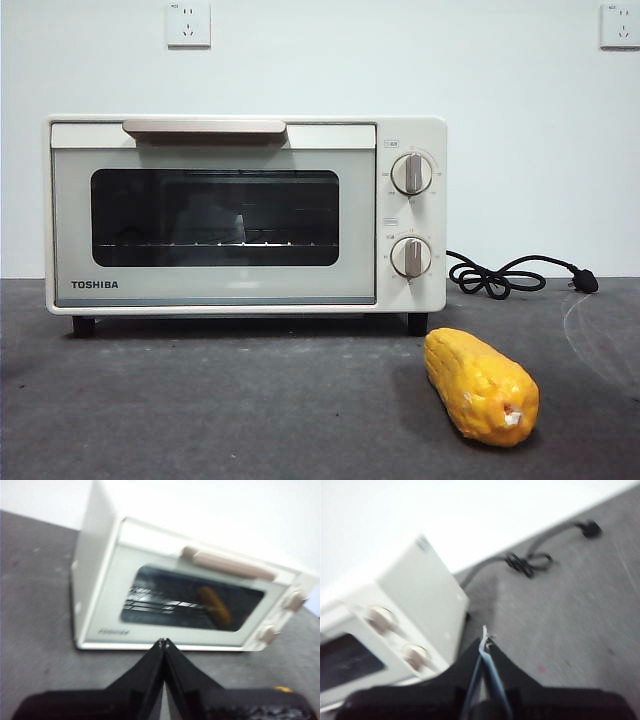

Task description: Take the corn from the table,put the corn in the oven

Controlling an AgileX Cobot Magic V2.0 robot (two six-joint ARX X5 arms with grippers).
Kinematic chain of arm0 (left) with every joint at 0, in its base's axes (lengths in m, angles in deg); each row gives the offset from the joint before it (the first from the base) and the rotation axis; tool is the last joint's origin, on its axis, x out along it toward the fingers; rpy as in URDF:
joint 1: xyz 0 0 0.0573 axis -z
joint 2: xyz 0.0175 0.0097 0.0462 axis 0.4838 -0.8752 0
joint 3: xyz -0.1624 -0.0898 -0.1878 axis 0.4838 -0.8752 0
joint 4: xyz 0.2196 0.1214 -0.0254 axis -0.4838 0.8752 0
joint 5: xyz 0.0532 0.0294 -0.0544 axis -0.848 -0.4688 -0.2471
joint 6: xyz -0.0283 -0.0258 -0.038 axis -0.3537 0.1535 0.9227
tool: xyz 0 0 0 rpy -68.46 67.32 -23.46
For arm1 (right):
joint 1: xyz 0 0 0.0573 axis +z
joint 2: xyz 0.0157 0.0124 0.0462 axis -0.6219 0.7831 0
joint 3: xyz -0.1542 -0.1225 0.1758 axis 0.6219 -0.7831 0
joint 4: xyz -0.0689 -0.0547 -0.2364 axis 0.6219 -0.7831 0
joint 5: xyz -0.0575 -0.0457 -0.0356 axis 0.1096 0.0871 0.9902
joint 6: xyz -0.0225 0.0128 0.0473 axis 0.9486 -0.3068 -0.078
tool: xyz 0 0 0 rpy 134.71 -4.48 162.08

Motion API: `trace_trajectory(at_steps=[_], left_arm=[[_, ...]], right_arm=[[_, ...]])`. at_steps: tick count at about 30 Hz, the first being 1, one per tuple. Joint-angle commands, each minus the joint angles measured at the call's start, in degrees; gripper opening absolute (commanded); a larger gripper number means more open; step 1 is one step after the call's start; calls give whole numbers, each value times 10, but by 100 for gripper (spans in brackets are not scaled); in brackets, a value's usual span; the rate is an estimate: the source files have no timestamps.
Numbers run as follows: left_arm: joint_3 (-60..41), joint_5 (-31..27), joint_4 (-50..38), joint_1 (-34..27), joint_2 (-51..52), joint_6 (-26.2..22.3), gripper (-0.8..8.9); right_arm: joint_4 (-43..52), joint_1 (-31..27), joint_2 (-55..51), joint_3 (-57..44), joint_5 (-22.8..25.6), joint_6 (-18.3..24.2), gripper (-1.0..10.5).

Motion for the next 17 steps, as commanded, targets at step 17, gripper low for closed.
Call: trace_trajectory(at_steps=[17], left_arm=[[367,198,215,2,-375,-103,-5]], right_arm=[[-99,0,310,299,-257,28,-3]])
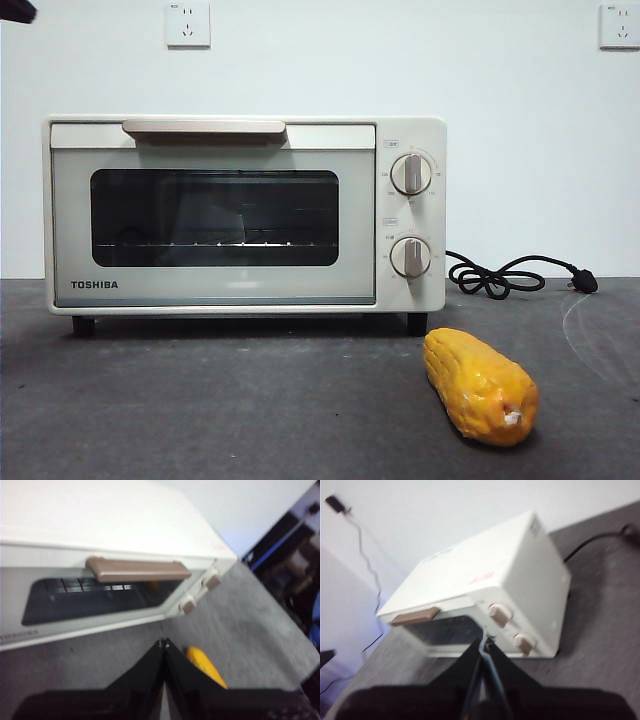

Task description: Take the corn from the table,put the corn in the oven

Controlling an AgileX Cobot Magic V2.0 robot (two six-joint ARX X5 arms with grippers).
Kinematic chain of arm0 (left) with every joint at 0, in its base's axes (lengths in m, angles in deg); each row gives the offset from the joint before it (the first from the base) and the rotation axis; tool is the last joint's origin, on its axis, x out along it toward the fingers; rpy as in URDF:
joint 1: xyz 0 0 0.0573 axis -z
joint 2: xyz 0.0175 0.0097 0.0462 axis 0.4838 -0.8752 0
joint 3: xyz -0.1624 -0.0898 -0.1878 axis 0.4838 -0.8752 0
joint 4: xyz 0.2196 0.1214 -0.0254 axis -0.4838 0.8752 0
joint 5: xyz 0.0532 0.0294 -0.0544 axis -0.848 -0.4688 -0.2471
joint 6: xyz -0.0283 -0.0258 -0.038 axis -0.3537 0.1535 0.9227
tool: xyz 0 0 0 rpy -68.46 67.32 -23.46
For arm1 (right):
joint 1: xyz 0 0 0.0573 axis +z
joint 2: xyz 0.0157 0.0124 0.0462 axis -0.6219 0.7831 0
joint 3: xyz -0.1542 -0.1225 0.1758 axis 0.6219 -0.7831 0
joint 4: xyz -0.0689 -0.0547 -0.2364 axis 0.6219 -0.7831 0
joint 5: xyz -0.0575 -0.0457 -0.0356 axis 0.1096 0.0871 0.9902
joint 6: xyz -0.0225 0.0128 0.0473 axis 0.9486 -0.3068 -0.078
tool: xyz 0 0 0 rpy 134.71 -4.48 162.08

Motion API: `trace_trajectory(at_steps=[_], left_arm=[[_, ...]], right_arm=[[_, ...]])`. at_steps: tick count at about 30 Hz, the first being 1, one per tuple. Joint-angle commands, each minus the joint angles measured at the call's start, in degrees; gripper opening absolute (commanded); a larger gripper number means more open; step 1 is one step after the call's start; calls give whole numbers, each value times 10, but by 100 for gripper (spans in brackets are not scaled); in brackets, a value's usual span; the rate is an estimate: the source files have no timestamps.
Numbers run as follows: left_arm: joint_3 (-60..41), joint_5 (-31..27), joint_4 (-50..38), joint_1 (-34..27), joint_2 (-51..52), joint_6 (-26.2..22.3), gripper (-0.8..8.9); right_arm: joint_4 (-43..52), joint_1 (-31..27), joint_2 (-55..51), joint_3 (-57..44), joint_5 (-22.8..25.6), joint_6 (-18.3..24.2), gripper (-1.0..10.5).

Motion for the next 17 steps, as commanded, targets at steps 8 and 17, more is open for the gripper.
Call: trace_trajectory(at_steps=[8,17], left_arm=[[193,7,198,13,-127,-148,-5],[264,7,229,46,-152,-160,-5]], right_arm=[[-195,36,123,150,-30,128,-3],[-309,145,210,242,47,181,-3]])
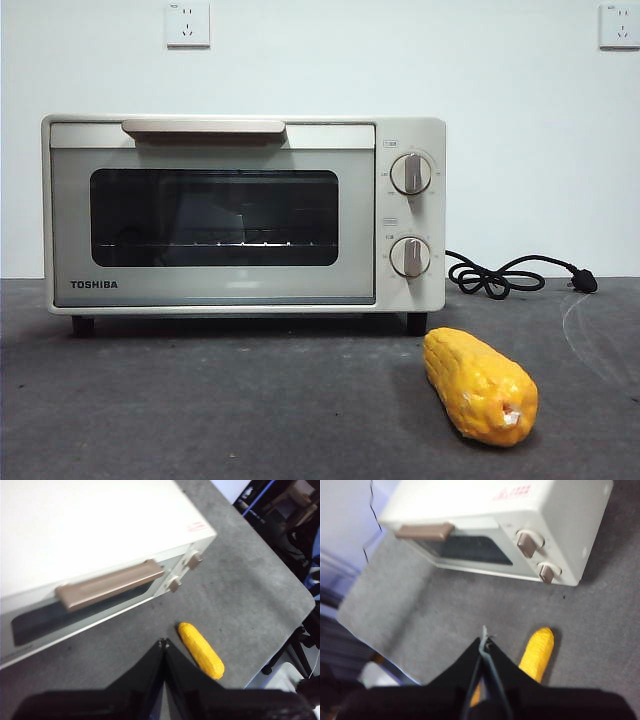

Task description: Take the corn from the table,put the corn in the oven

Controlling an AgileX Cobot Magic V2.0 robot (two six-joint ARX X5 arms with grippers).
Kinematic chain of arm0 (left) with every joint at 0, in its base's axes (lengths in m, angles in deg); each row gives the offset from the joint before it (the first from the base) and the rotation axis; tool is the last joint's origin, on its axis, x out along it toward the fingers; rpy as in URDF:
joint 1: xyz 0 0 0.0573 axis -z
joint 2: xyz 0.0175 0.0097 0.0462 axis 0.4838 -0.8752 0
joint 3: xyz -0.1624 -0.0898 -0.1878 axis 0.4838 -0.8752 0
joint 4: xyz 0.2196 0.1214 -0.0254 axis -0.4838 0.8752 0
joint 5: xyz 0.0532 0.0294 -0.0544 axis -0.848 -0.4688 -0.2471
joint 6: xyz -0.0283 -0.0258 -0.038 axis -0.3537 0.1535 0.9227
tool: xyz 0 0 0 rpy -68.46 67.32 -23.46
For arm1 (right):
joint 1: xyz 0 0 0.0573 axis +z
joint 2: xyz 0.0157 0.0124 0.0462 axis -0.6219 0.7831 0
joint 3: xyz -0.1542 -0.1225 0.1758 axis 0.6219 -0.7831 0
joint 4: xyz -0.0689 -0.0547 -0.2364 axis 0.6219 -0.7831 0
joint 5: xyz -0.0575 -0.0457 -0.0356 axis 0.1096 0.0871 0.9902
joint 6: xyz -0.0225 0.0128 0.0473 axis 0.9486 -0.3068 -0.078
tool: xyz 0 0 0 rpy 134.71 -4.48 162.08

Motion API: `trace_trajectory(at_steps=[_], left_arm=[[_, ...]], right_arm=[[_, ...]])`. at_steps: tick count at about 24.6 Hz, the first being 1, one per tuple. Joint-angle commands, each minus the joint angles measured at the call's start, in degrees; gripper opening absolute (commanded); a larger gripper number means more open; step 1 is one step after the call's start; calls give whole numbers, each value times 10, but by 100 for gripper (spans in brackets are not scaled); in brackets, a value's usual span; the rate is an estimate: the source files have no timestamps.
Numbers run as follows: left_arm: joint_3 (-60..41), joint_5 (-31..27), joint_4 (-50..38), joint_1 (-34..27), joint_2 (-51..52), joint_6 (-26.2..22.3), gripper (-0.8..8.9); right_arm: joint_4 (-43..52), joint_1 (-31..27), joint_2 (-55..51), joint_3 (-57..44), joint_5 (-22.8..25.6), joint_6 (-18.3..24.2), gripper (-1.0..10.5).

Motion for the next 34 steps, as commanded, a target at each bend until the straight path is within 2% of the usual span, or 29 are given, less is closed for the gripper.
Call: trace_trajectory(at_steps=[1,8,9,13,14,16,19,25,29,34], left_arm=[[4,3,2,13,-1,-12,-5],[4,-31,12,41,-5,-12,-5],[4,-37,14,44,-6,-12,-5],[4,-41,15,52,-10,-12,-5],[4,-41,15,54,-11,-12,-5],[4,-41,15,57,-14,-12,-5],[4,-41,15,61,-15,-12,-5],[4,-41,16,61,-15,-12,-5],[4,-41,17,61,-15,-12,-5],[4,-43,32,61,-15,-17,-5]], right_arm=[[-3,38,18,14,30,18,-3],[-2,131,66,24,96,18,30],[-2,141,73,25,106,17,94],[-10,183,103,25,190,-14,628],[-14,194,111,25,213,-14,702],[-19,220,130,25,256,-23,723],[-19,255,161,25,295,-48,721],[-13,300,235,25,322,-88,719],[-7,310,297,25,330,-92,647],[-2,312,369,25,332,-91,648]])
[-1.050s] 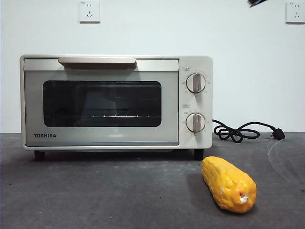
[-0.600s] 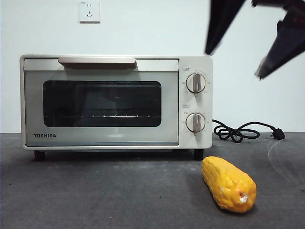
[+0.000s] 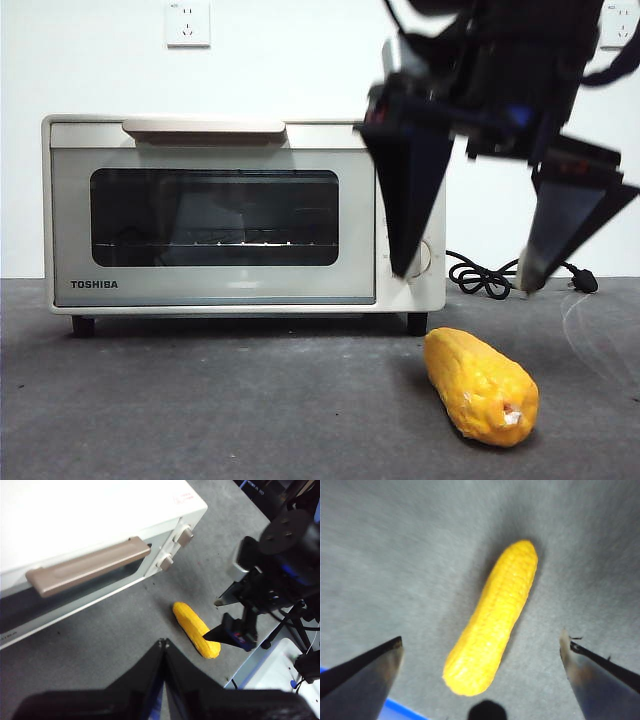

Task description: Take the corn from the table,put the corn in the oven

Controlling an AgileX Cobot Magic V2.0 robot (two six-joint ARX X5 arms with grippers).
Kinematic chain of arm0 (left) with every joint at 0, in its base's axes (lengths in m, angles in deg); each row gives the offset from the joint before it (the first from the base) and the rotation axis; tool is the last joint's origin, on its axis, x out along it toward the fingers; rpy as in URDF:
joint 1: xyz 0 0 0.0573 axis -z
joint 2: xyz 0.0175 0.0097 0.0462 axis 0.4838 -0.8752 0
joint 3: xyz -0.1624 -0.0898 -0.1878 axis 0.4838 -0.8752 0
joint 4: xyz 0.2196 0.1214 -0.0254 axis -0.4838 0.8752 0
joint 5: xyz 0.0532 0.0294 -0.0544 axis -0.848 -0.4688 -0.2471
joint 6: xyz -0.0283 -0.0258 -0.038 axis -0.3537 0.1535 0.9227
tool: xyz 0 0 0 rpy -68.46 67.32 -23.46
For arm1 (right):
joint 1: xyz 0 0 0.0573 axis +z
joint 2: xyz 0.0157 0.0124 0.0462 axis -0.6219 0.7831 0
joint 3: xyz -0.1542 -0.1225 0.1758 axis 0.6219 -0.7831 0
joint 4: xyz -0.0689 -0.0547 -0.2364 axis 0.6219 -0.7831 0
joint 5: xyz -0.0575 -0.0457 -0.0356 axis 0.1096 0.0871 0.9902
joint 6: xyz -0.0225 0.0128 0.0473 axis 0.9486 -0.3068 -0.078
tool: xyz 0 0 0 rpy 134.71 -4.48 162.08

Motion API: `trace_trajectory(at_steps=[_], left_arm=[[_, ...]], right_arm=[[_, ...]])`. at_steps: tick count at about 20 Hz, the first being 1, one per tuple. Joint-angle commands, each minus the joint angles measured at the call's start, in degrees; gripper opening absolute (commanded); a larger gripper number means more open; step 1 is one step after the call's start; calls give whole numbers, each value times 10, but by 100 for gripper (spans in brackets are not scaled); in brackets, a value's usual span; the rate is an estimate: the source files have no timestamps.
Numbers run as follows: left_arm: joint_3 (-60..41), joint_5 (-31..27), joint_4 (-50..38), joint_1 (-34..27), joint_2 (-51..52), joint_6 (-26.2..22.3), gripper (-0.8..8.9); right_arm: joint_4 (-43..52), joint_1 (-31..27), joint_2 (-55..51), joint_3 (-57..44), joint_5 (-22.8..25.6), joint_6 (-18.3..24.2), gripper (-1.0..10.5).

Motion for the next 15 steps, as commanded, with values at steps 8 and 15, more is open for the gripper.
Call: trace_trajectory(at_steps=[8,15], left_arm=[[-1,-20,40,2,0,-37,-5],[-1,-33,57,2,0,-50,-5]], right_arm=[[54,3,103,2,1,-4,648],[57,3,135,2,21,-6,243]])
